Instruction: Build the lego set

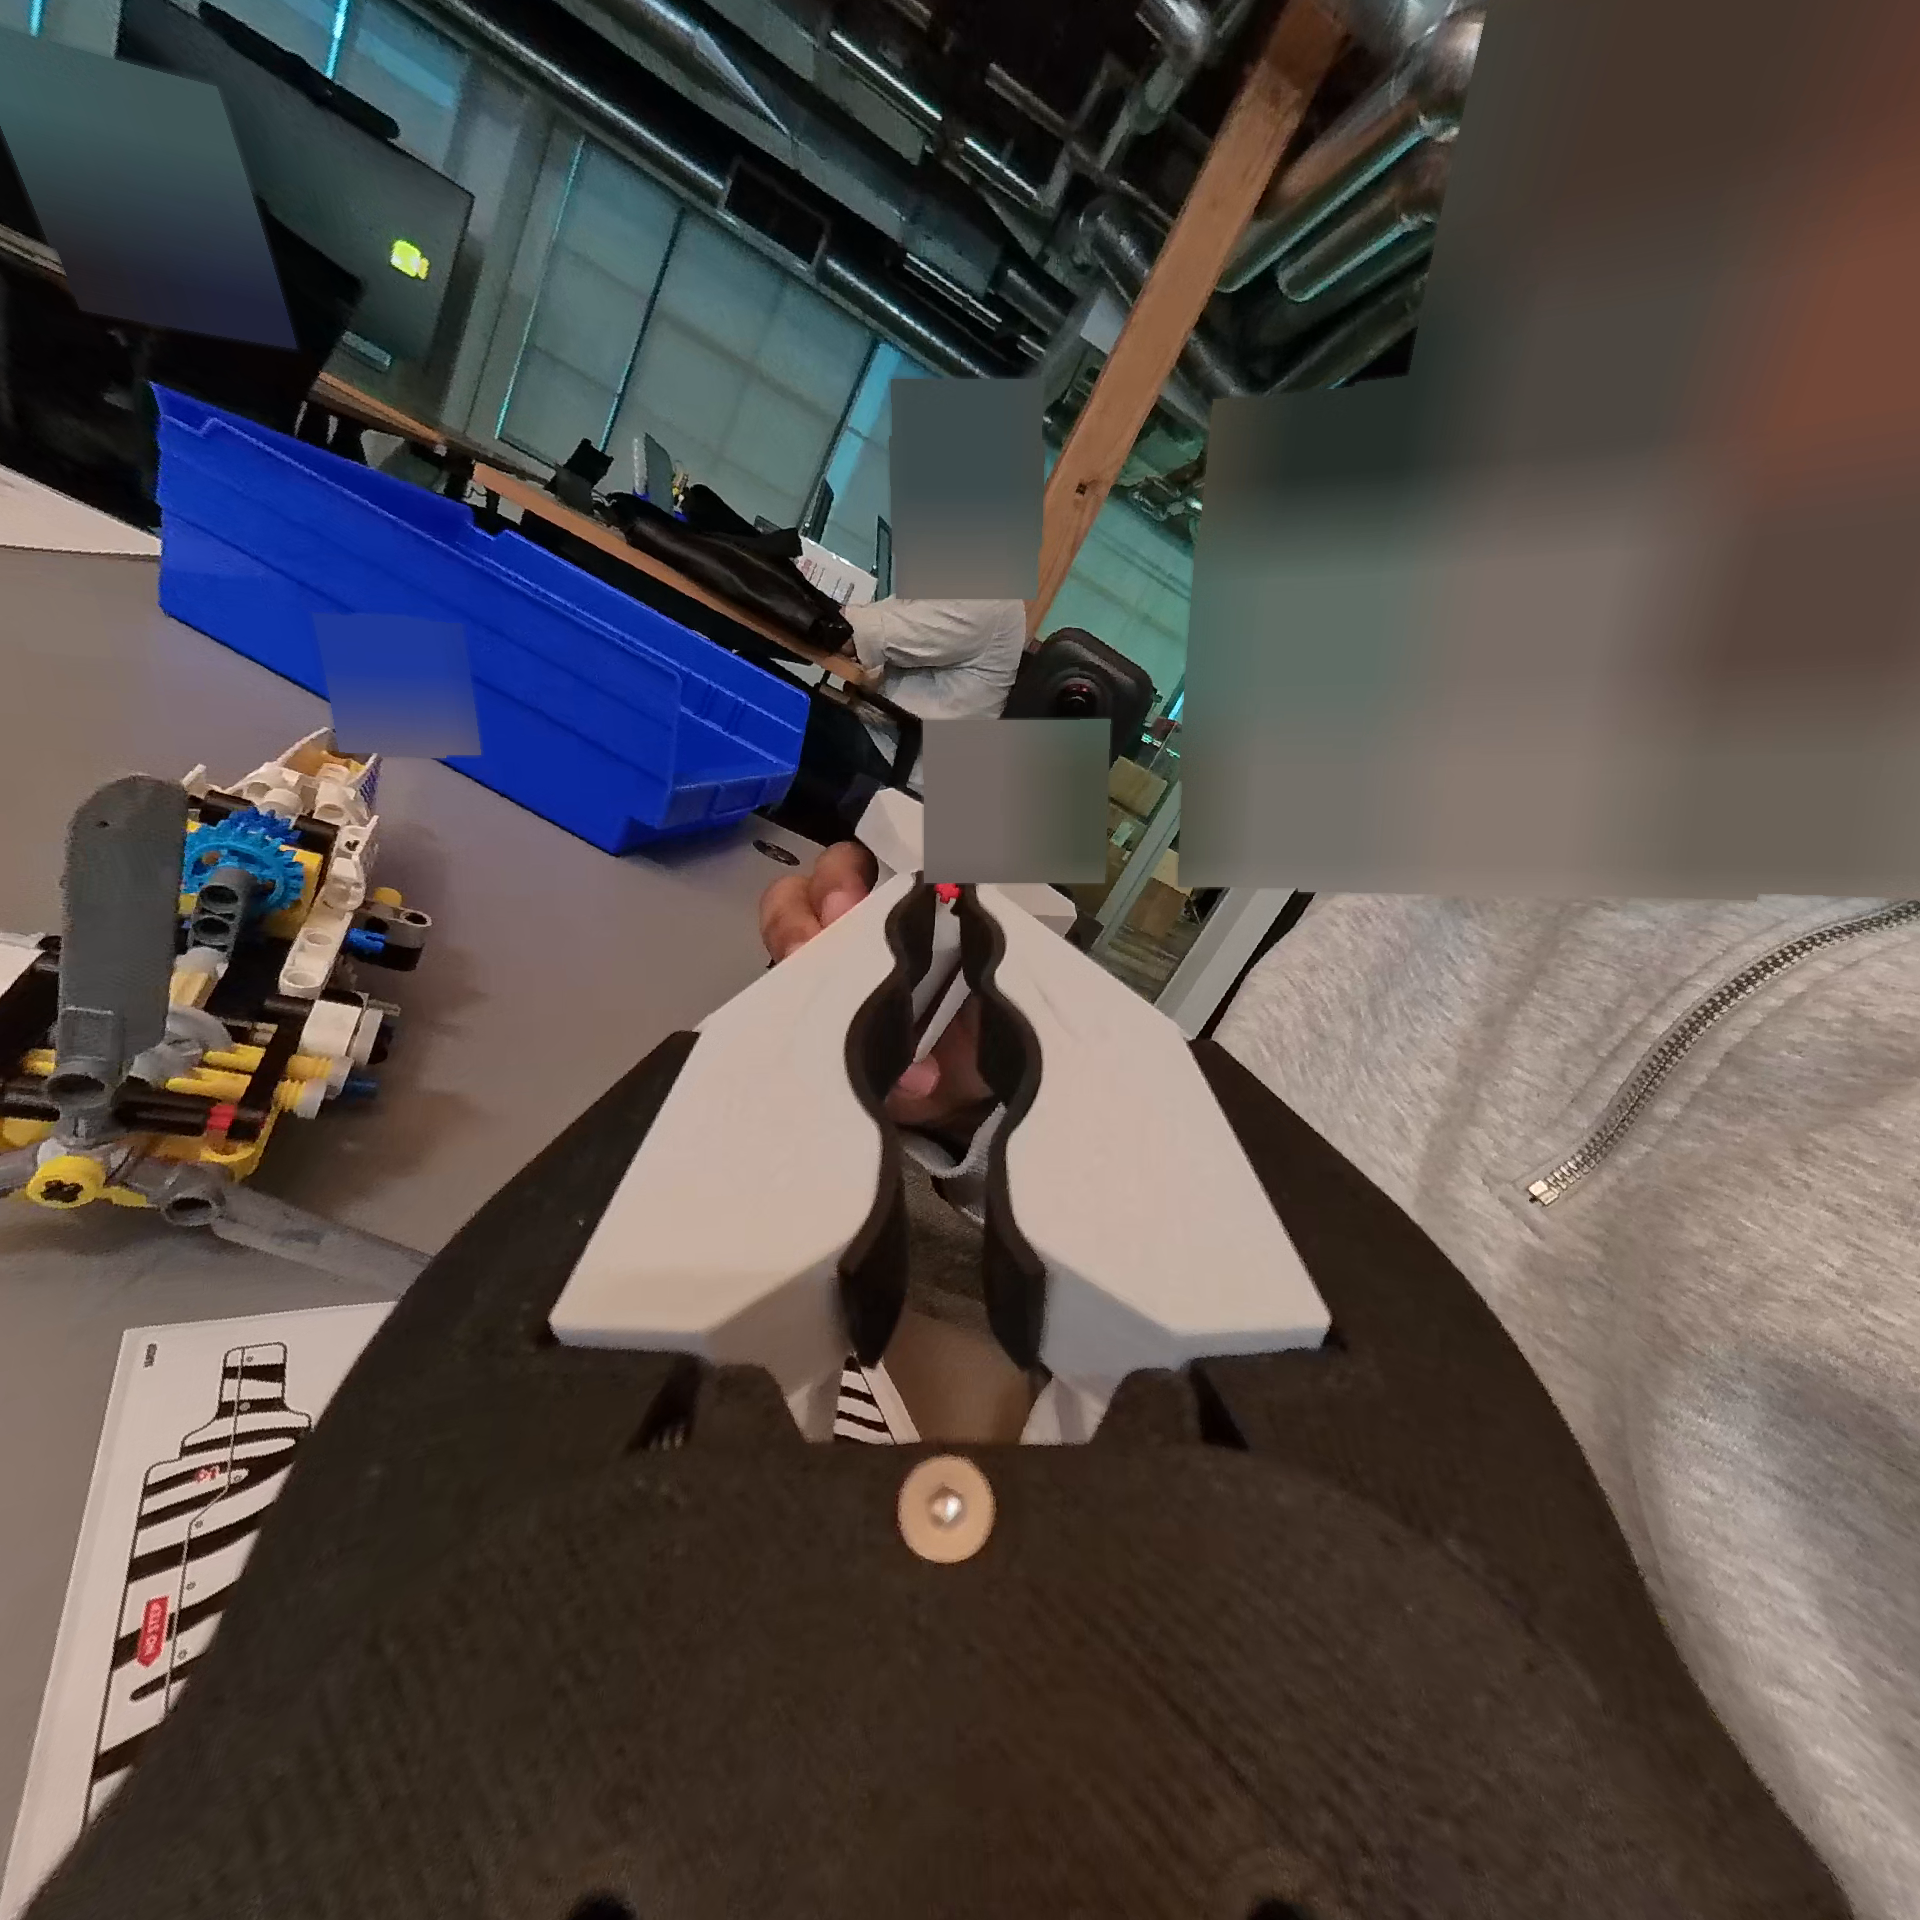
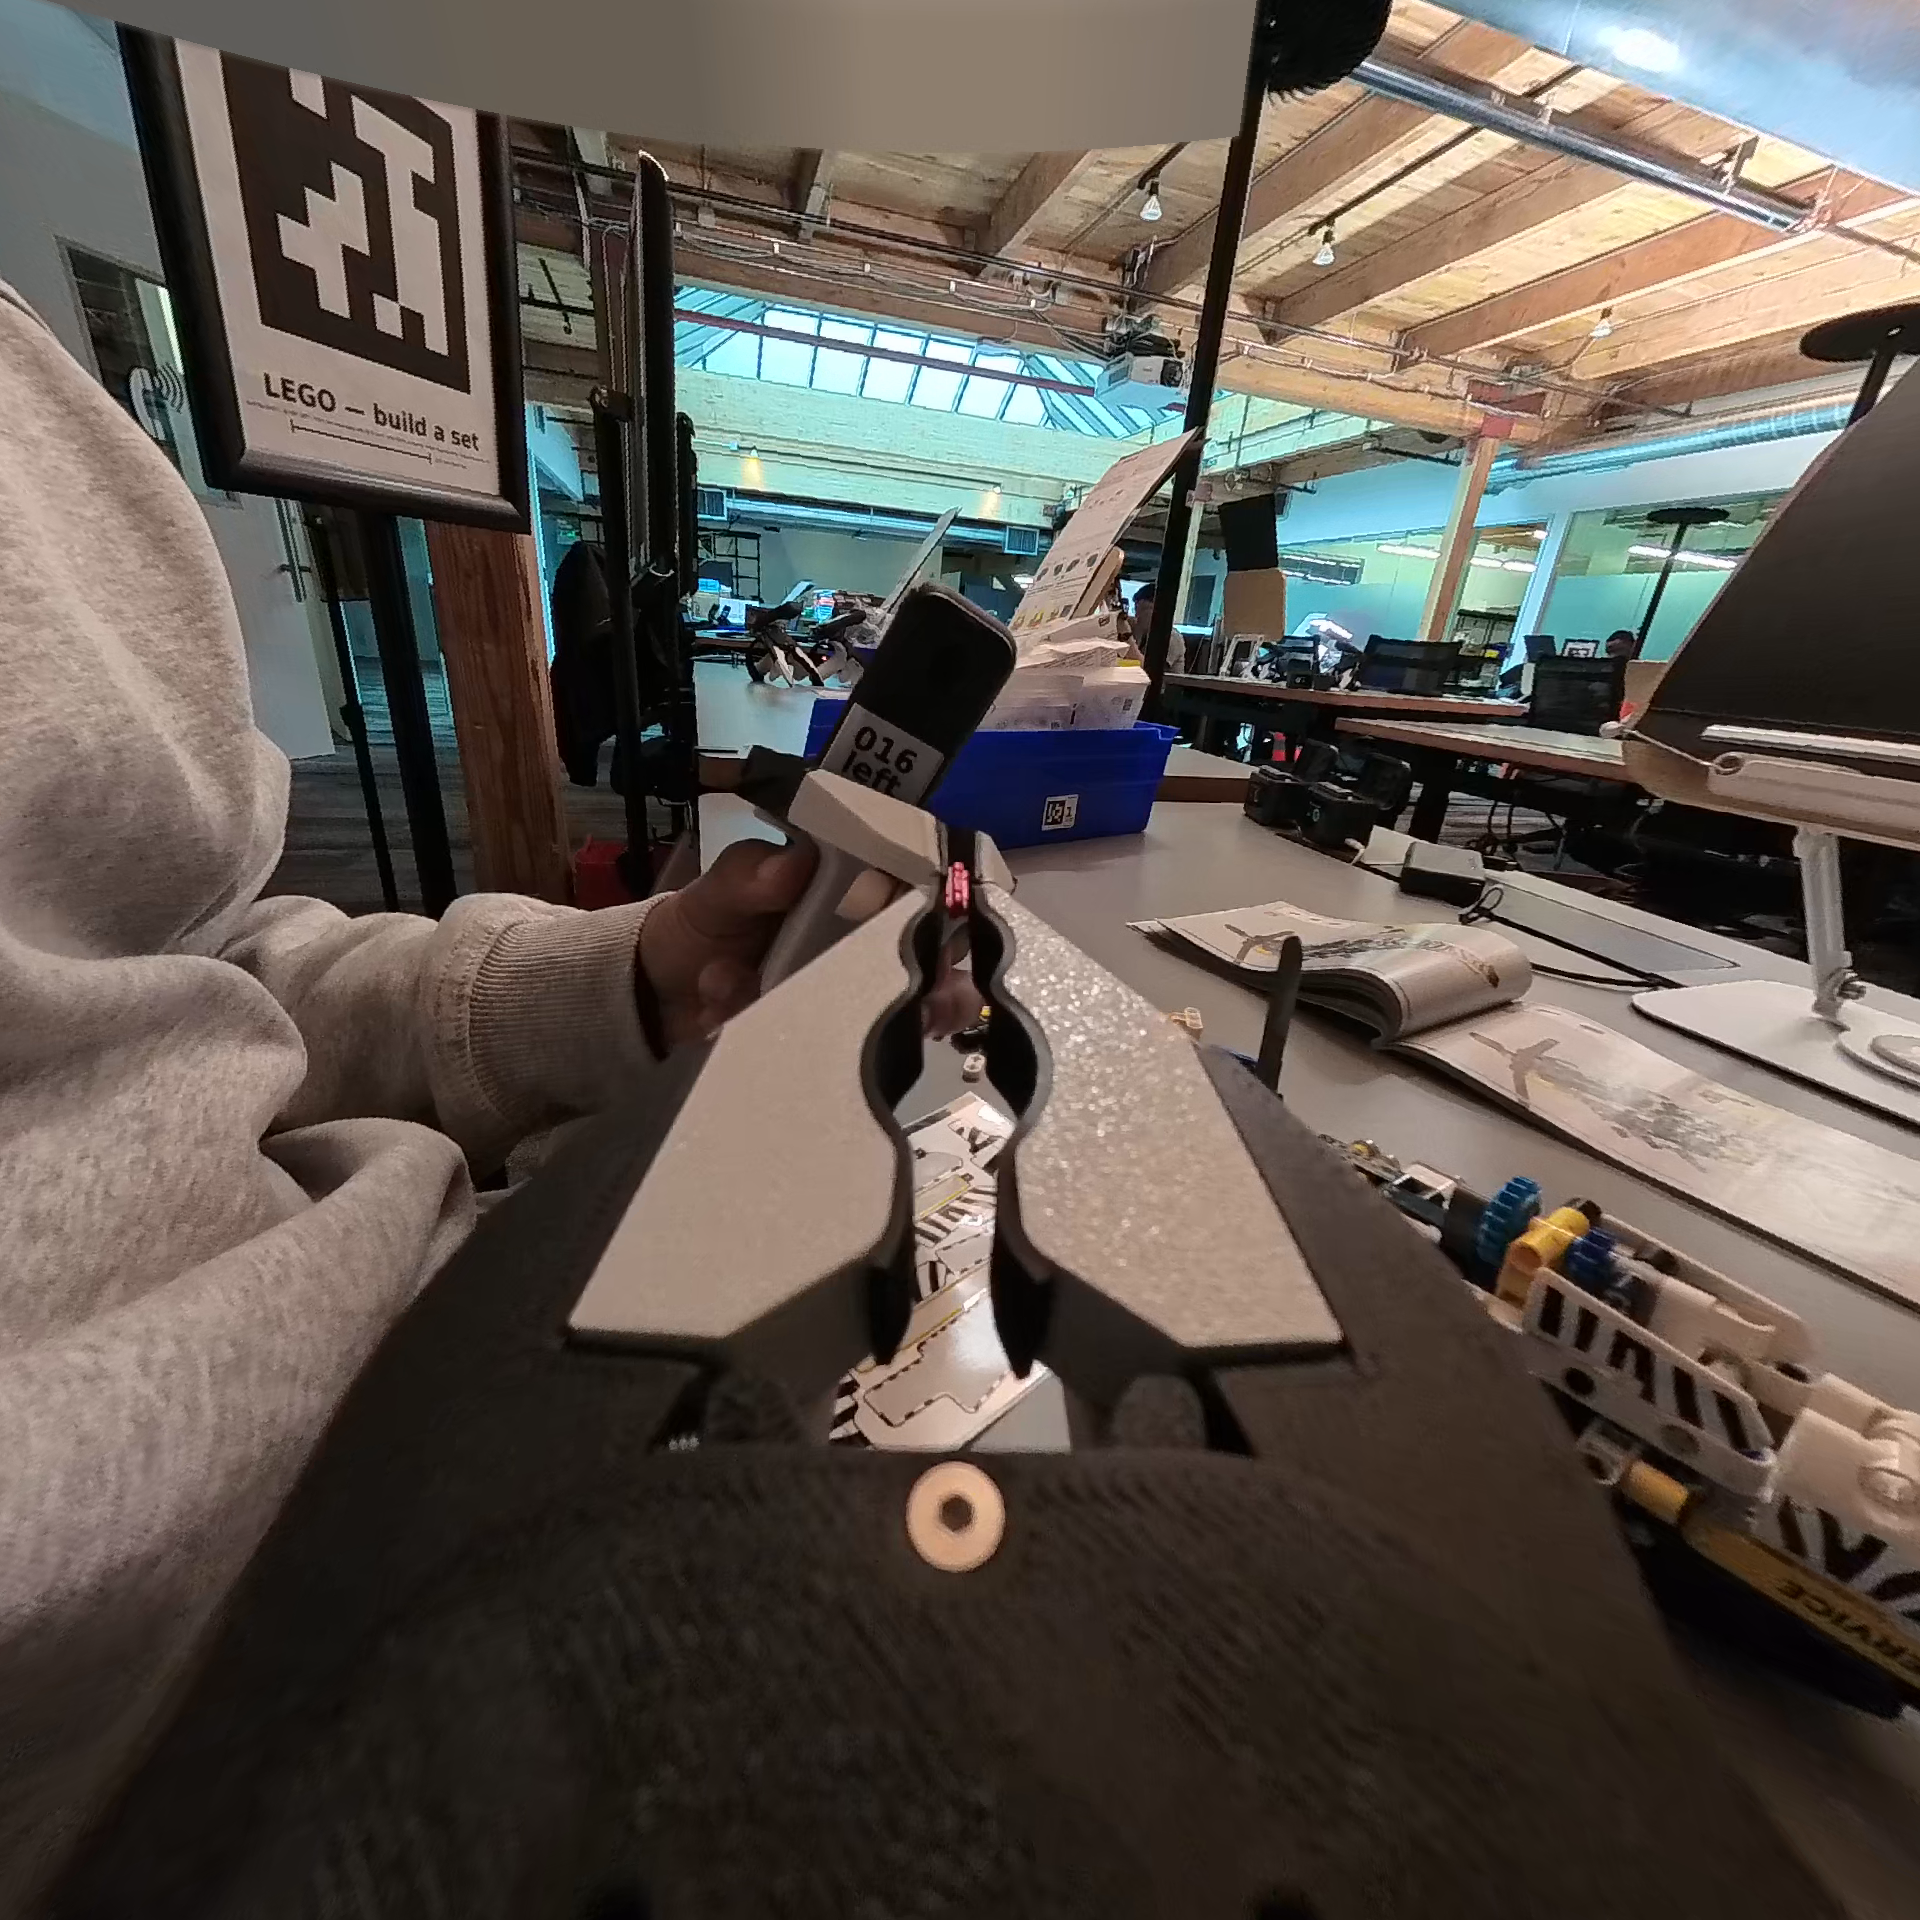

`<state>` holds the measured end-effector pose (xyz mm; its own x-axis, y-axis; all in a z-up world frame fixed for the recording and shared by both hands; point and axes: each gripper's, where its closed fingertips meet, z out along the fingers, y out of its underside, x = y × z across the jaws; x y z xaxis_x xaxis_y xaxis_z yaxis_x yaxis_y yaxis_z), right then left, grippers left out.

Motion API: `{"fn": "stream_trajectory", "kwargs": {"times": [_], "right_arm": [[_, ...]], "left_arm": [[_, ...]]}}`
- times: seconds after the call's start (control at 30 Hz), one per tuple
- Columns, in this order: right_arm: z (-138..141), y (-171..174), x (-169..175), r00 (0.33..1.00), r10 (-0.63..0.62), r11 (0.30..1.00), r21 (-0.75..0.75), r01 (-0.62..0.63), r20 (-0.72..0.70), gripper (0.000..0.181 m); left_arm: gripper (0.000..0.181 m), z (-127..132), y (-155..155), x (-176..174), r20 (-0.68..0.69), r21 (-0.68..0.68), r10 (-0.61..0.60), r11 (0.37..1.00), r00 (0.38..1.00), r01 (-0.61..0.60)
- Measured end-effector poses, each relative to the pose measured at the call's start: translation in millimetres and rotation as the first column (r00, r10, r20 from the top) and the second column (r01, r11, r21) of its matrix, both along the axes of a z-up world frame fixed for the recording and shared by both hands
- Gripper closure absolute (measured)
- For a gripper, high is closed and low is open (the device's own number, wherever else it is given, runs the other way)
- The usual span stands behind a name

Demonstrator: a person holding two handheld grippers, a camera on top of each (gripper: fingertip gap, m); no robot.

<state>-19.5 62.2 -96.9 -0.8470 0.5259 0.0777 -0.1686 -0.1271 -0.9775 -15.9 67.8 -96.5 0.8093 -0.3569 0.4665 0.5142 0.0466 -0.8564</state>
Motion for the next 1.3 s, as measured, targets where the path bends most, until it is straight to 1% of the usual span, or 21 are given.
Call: {"fn": "stream_trajectory", "kwargs": {"times": [0.2,0.33,0.43,0.5,0.57,0.63,0.67,0.73,0.8,0.87,0.93,1.03,1.07,1.13,1.17,1.23,1.3], "right_arm": [[0,0,1,1.0,0.004,1.0,0.004,-0.004,-0.001,0.18],[-2,1,2,1.0,0.016,1.0,0.014,-0.016,0.026,0.179],[2,6,1,1.0,0.001,1.0,-0.01,-0.001,0.026,0.179],[5,12,0,1.0,-0.019,0.999,-0.029,0.019,0.024,0.179],[5,18,-2,0.999,-0.037,0.999,-0.034,0.038,0.026,0.179],[2,23,-6,0.998,-0.059,0.998,-0.011,0.06,0.035,0.179],[1,24,-7,0.997,-0.068,0.998,-0.006,0.068,0.036,0.179],[2,27,-7,0.997,-0.075,0.997,-0.012,0.075,0.037,0.179],[1,27,-10,0.996,-0.076,0.997,-0.022,0.077,0.045,0.179],[0,26,-13,0.995,-0.082,0.996,-0.022,0.083,0.053,0.179],[-1,22,-18,0.994,-0.089,0.996,-0.01,0.09,0.059,0.179],[-3,11,-25,0.994,-0.089,0.996,0.014,0.088,0.061,0.179],[-3,7,-28,0.995,-0.085,0.996,0.018,0.084,0.06,0.179],[-2,-1,-34,0.996,-0.075,0.997,0.017,0.074,0.057,0.179],[-2,-5,-36,0.996,-0.07,0.998,0.015,0.069,0.057,0.179],[-4,-12,-42,0.996,-0.065,0.998,0.021,0.064,0.06,0.179],[-8,-16,-47,0.995,-0.075,0.996,0.05,0.072,0.062,0.179]], "left_arm": [[0.18,0,0,1,0.007,0.003,-0.008,1.0,1.0,0.008],[0.179,-3,1,2,-0.01,-0.019,-0.005,1.0,1.0,0.004],[0.164,-4,-2,0,-0.023,-0.045,0.002,0.999,1.0,-0.003],[0.164,-3,-7,-5,-0.038,-0.059,0.024,0.998,0.999,-0.026],[0.171,-2,-19,-14,-0.057,-0.078,0.056,0.995,0.997,-0.061],[0.174,0,-37,-34,-0.076,-0.107,0.143,0.983,0.987,-0.15],[0.177,1,-48,-47,-0.085,-0.119,0.205,0.97,0.975,-0.214],[0.181,0,-73,-77,-0.104,-0.152,0.341,0.923,0.934,-0.354],[0.181,-5,-99,-104,-0.127,-0.191,0.46,0.858,0.879,-0.477],[0.181,-16,-122,-125,-0.165,-0.25,0.553,0.777,0.817,-0.577],[0.181,-37,-138,-136,-0.225,-0.331,0.6,0.694,0.768,-0.64],[0.18,-69,-149,-136,-0.282,-0.444,0.593,0.616,0.754,-0.651],[0.18,-69,-151,-137,-0.262,-0.446,0.601,0.619,0.756,-0.646],[0.18,-59,-155,-138,-0.2,-0.389,0.624,0.657,0.755,-0.646],[0.177,-53,-157,-139,-0.145,-0.364,0.634,0.679,0.759,-0.637],[0.174,-50,-160,-138,-0.055,-0.345,0.623,0.722,0.78,-0.6],[0.175,-58,-162,-142,-0.035,-0.371,0.634,0.71,0.773,-0.598]]}}
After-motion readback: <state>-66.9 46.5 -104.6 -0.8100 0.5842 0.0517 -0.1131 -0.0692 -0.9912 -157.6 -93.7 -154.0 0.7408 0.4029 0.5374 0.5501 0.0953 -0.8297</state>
